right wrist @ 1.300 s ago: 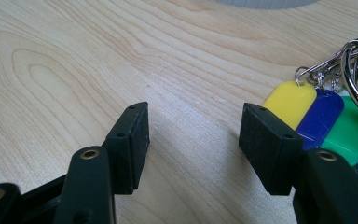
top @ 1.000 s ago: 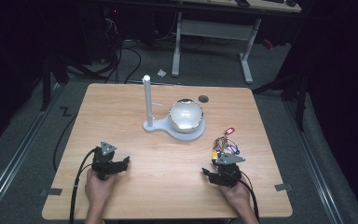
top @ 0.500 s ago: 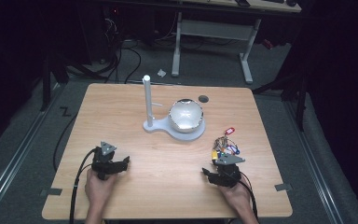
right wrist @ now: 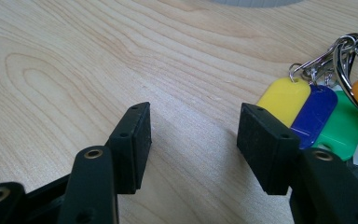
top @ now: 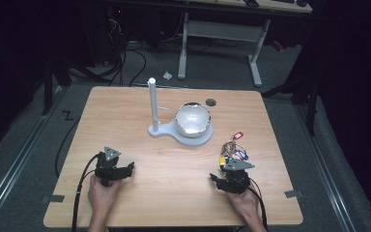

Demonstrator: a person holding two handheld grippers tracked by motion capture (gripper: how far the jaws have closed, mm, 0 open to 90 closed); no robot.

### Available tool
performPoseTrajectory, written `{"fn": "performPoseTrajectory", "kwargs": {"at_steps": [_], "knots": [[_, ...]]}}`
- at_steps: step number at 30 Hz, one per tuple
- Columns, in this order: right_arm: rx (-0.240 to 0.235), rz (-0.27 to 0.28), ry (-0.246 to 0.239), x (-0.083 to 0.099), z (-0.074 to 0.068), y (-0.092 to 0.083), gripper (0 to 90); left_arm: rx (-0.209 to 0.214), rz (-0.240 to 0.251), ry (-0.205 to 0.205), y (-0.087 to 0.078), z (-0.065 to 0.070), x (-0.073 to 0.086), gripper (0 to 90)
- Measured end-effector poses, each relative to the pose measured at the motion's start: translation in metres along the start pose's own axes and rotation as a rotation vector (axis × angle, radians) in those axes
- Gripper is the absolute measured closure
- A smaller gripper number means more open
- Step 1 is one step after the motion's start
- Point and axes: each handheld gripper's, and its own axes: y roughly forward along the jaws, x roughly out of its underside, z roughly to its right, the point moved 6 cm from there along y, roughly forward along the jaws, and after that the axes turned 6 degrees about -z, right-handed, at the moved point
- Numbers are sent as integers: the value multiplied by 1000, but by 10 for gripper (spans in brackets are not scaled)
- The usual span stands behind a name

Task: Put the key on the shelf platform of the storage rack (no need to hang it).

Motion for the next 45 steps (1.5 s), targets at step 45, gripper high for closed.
{"fn": "performPoseTrajectory", "kwargs": {"at_steps": [45], "knots": [[-11,106,123,-3,25,-42,445,2,-3,1,0,0,0,220]]}}
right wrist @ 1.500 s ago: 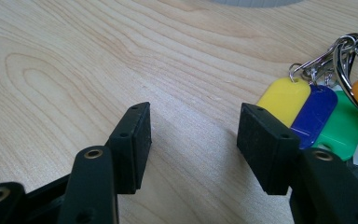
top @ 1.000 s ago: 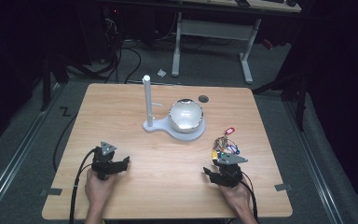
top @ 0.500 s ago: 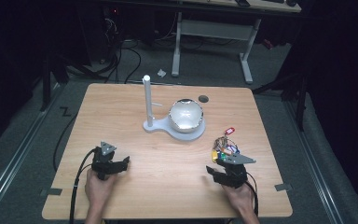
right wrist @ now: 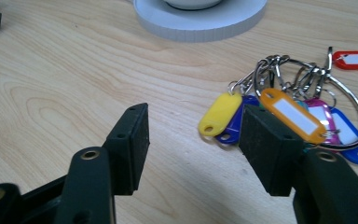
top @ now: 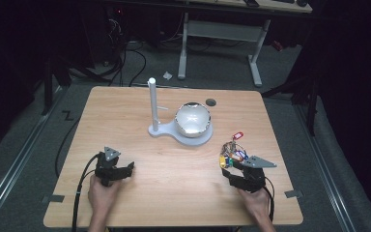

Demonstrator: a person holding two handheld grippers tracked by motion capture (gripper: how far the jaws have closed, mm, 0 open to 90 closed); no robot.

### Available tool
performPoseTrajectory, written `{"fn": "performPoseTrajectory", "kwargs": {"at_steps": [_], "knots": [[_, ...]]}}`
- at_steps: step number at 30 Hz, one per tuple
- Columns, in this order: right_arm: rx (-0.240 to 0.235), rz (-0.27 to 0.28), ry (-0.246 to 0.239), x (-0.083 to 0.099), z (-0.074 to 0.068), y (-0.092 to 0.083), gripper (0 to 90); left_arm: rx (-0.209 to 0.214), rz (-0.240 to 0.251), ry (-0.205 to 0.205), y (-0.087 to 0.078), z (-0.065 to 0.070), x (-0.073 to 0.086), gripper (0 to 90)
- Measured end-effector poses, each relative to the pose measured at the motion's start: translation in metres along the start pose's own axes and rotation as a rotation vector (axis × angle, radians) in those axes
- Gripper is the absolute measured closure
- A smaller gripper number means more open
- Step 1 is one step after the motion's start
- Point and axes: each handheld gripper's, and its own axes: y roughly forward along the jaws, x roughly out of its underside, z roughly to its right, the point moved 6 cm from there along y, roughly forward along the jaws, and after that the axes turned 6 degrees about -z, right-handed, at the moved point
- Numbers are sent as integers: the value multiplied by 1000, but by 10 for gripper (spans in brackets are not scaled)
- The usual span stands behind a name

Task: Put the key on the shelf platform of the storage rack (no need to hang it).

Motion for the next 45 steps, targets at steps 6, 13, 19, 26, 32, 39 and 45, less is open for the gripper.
{"fn": "performPoseTrajectory", "kwargs": {"at_steps": [6,13,19,26,32,39,45], "knots": [[9,-19,18,-6,13,0,506,-1,3,-2,0,0,0,220],[37,-45,30,-17,30,8,513,-2,4,-2,0,0,0,220],[55,-55,25,-28,37,16,513,0,3,-3,0,0,0,220],[62,-77,12,-36,39,26,533,2,3,-4,0,0,0,220],[61,-91,0,-44,39,37,616,1,3,-4,0,0,0,220],[53,-132,-14,-44,39,48,665,0,4,-3,0,0,0,220],[59,-161,-5,-43,43,56,691,-1,4,-2,0,0,0,220]]}}
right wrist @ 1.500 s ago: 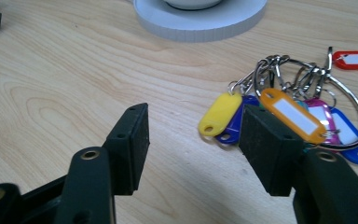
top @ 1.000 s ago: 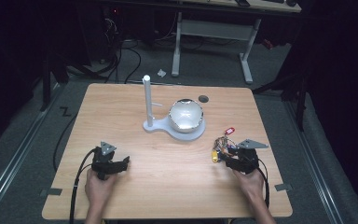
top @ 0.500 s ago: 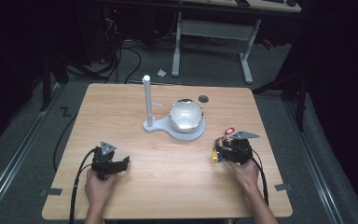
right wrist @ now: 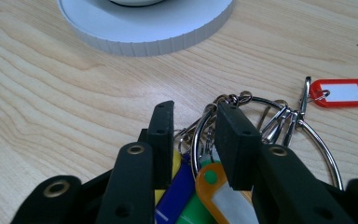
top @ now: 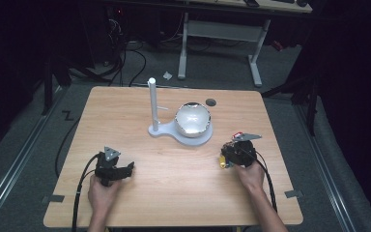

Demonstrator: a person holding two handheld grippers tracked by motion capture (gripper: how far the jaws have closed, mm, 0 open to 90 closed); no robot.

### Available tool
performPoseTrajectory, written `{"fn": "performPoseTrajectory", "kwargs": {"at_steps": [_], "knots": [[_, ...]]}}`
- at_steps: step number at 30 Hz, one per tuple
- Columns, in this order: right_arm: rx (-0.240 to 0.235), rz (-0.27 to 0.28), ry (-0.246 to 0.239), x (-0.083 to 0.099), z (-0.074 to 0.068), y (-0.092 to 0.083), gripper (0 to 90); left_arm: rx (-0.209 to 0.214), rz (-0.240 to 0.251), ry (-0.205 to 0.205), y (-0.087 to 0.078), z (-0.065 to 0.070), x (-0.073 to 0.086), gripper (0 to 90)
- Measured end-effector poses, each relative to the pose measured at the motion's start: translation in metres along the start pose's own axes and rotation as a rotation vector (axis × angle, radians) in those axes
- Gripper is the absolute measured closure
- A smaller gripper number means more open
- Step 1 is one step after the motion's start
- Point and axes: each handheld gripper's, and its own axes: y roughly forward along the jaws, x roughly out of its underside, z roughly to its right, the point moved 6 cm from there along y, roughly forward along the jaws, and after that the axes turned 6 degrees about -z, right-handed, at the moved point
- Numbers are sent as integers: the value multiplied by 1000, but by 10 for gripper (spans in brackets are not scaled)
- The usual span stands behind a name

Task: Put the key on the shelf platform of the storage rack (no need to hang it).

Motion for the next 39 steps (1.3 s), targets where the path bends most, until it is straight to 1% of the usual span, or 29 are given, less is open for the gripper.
{"fn": "performPoseTrajectory", "kwargs": {"at_steps": [4,7,9,13,14,15,17,19,23,26,29,32,35,37,38,39], "knots": [[12,-19,-9,1,1,5,715,0,0,0,0,0,0,220],[13,-29,-12,2,1,7,724,1,0,0,0,0,0,220],[12,-38,-7,3,2,9,747,1,0,0,0,0,0,220],[14,-37,-10,3,2,9,771,0,0,0,0,0,0,220],[13,-29,-10,3,2,8,796,1,-1,0,0,0,0,220],[13,-29,-10,3,2,8,796,2,-2,0,0,0,0,220],[11,-19,-5,2,3,7,825,1,-1,0,0,0,0,220],[17,-15,-14,2,3,6,861,2,-2,1,0,0,0,220],[28,-15,-27,2,3,6,866,2,-2,1,0,0,0,220],[33,-15,-28,1,2,5,869,0,-1,0,0,0,0,220],[44,-3,-39,1,2,3,870,1,-1,0,0,0,0,220],[44,15,-43,-1,1,-3,871,2,-2,1,0,0,0,220],[48,24,-58,-2,1,-10,873,2,-2,0,0,0,0,220],[45,24,-58,-3,1,-11,873,2,-1,0,0,0,0,220],[44,29,-69,-3,1,-14,874,0,0,0,0,0,0,220],[43,36,-68,-4,1,-17,874,0,0,0,0,0,0,220]]}}
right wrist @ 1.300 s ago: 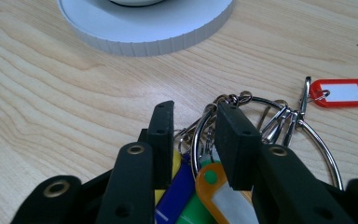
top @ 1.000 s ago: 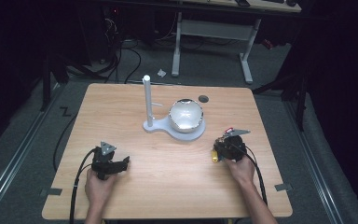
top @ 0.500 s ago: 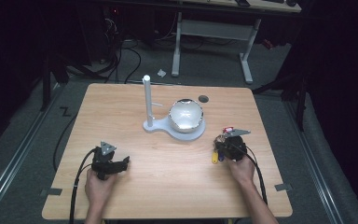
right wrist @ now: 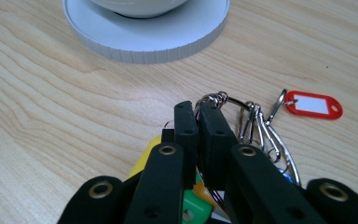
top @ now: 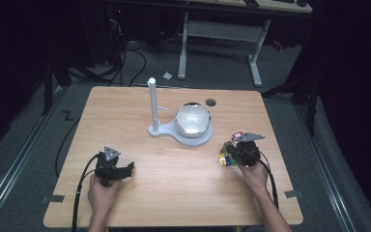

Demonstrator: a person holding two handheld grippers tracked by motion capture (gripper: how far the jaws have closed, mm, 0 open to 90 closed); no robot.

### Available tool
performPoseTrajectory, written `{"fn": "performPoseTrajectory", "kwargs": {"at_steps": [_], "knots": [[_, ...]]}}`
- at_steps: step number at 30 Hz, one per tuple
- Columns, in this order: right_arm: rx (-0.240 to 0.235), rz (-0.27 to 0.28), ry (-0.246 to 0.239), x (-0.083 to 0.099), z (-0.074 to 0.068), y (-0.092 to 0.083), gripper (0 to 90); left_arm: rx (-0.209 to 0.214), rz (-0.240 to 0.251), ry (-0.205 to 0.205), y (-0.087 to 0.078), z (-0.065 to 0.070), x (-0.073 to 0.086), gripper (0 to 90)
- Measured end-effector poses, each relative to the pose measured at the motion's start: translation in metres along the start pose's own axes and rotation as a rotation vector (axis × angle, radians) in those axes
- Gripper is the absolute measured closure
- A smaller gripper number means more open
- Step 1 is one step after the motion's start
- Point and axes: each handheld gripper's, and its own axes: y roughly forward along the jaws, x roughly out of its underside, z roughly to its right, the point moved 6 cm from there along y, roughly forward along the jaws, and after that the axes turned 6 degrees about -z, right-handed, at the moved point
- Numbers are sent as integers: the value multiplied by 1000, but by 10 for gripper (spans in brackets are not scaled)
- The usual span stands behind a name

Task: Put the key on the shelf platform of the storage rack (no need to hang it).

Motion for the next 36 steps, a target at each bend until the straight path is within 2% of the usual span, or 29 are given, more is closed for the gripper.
{"fn": "performPoseTrajectory", "kwargs": {"at_steps": [6,10,16,24,36], "knots": [[6,16,-17,-3,0,-9,876,0,0,0,0,0,0,220],[22,48,-33,-11,2,-23,878,0,0,0,0,0,0,220],[22,65,-27,-15,4,-32,878,0,0,0,0,0,0,220],[-9,111,-17,-24,6,-47,878,0,0,0,0,0,0,220],[-56,168,-48,-50,3,-72,878,0,0,0,0,0,0,220]]}}
